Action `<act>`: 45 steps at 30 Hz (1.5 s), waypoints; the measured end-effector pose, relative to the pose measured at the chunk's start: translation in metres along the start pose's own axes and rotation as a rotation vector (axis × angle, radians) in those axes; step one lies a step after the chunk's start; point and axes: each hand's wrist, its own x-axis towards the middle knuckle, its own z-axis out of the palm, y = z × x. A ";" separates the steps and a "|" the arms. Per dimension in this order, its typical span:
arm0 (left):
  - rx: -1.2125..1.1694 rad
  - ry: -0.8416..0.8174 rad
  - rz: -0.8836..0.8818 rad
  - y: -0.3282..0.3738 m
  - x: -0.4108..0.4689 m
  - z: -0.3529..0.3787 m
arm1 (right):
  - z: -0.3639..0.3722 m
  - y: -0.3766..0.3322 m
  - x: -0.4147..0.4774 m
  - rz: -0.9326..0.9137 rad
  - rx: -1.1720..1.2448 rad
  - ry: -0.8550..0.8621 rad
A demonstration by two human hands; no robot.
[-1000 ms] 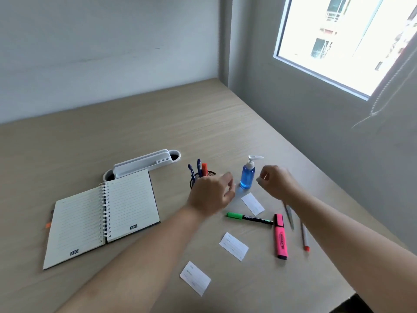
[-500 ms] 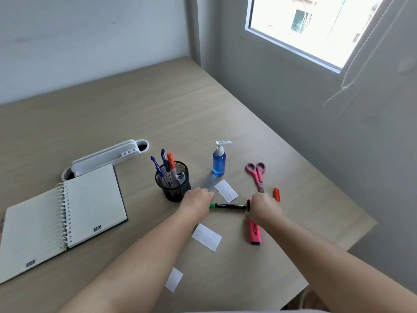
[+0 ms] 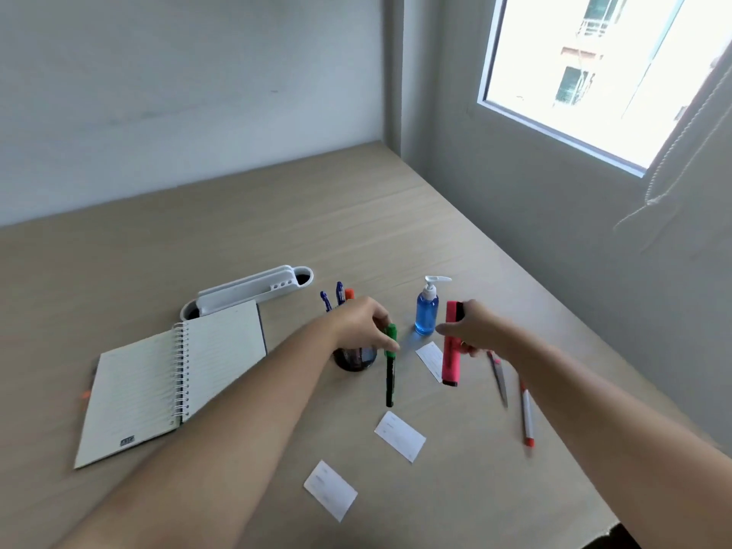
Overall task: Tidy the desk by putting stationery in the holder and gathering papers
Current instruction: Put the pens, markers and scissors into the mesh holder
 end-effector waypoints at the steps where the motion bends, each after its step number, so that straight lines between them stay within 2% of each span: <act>1: -0.046 0.021 0.002 -0.003 -0.008 -0.013 | 0.000 -0.014 0.001 -0.055 0.066 0.008; 5: -0.184 0.174 0.027 -0.020 -0.033 -0.058 | 0.011 -0.067 0.008 -0.243 0.146 0.060; 7: -0.208 0.305 0.028 -0.031 -0.040 -0.074 | 0.021 -0.086 0.008 -0.311 0.142 0.097; 10: -0.133 0.516 0.014 -0.043 -0.042 -0.080 | 0.035 -0.105 0.006 -0.388 0.112 0.140; 12: -0.078 0.570 0.022 -0.048 -0.039 -0.074 | 0.046 -0.111 0.009 -0.437 0.058 0.123; 16: -0.101 0.579 0.075 -0.058 -0.024 -0.059 | 0.063 -0.115 0.019 -0.469 -0.160 0.035; 20: 0.006 0.558 0.056 -0.064 -0.012 -0.049 | 0.070 -0.115 0.030 -0.432 -0.309 -0.075; 25: 0.059 0.477 0.006 -0.078 -0.002 -0.029 | 0.079 -0.108 0.040 -0.547 -0.212 0.062; 33: -0.002 0.650 0.012 -0.086 0.004 -0.025 | 0.097 -0.091 0.042 -0.686 -0.285 0.135; 36: 0.047 0.634 -0.020 -0.082 0.008 -0.025 | 0.096 -0.087 0.046 -0.719 -0.285 0.212; 40: 0.063 0.618 -0.046 -0.080 0.008 -0.025 | 0.095 -0.087 0.042 -0.763 -0.282 0.220; 43: 0.091 0.658 -0.027 -0.077 -0.001 -0.026 | 0.091 -0.078 0.038 -0.742 -0.254 0.248; 45: 0.117 0.720 0.004 -0.071 -0.007 -0.028 | 0.083 -0.069 0.032 -0.713 -0.169 0.325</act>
